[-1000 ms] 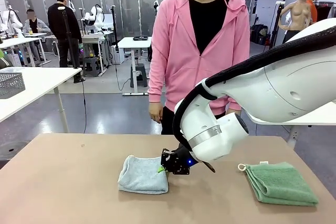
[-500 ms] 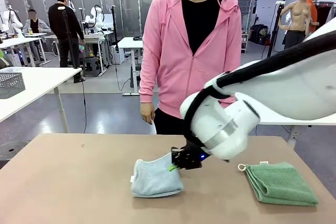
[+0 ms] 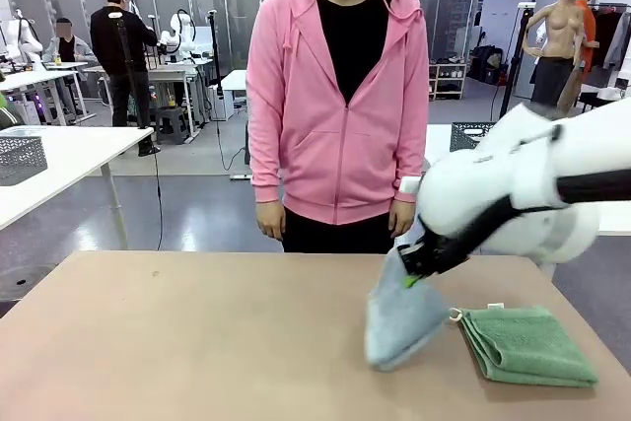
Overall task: Fold the towels and place them in the basket.
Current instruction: Stack the folded Towel with hook on the right side of the table.
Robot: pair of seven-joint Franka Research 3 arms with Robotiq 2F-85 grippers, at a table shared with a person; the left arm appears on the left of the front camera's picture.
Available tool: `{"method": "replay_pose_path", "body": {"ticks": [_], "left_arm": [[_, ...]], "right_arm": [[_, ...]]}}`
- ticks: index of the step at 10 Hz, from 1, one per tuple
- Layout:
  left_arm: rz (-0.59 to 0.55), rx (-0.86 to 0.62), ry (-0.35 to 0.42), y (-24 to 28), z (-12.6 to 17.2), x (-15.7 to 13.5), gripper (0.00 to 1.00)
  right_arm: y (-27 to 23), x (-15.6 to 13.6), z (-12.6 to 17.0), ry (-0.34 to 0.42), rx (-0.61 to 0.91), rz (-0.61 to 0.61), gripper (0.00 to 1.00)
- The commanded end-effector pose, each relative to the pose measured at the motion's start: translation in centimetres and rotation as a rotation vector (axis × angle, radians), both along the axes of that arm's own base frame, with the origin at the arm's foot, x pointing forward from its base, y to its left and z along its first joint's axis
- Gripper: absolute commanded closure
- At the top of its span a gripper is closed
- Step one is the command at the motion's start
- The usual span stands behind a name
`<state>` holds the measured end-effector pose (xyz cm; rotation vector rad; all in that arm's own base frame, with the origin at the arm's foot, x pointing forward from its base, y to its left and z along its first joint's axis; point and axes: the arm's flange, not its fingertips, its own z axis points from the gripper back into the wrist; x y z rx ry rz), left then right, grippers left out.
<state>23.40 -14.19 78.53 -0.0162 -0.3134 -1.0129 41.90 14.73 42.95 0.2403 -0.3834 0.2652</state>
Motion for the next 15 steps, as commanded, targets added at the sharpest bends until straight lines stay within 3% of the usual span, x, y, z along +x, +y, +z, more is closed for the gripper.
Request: {"method": "replay_pose_path", "body": {"ticks": [1, 4, 7, 12, 15], "left_arm": [[0.011, 0.0, -0.006, 0.0, 0.1, -0.1, 0.07], [0.011, 0.0, -0.006, 0.0, 0.1, -0.1, 0.07], [0.011, 0.0, -0.006, 0.0, 0.1, -0.1, 0.07], [0.011, 0.0, -0.006, 0.0, 0.1, -0.1, 0.07], [0.011, 0.0, -0.006, 0.0, 0.1, -0.1, 0.07]], "right_arm": [[-1.1, -1.1, 3.6, -0.003, -0.113, -0.007, 0.95], [-4.7, -2.3, 6.9, 0.002, -0.205, 0.03, 0.95], [-7.6, -2.6, 7.5, 0.037, -0.179, 0.038, 0.95], [-11.8, -0.6, 4.2, 0.067, -0.127, -0.042, 0.95], [-14.5, 0.7, 0.9, 0.097, -0.238, -0.081, 0.95]]}}
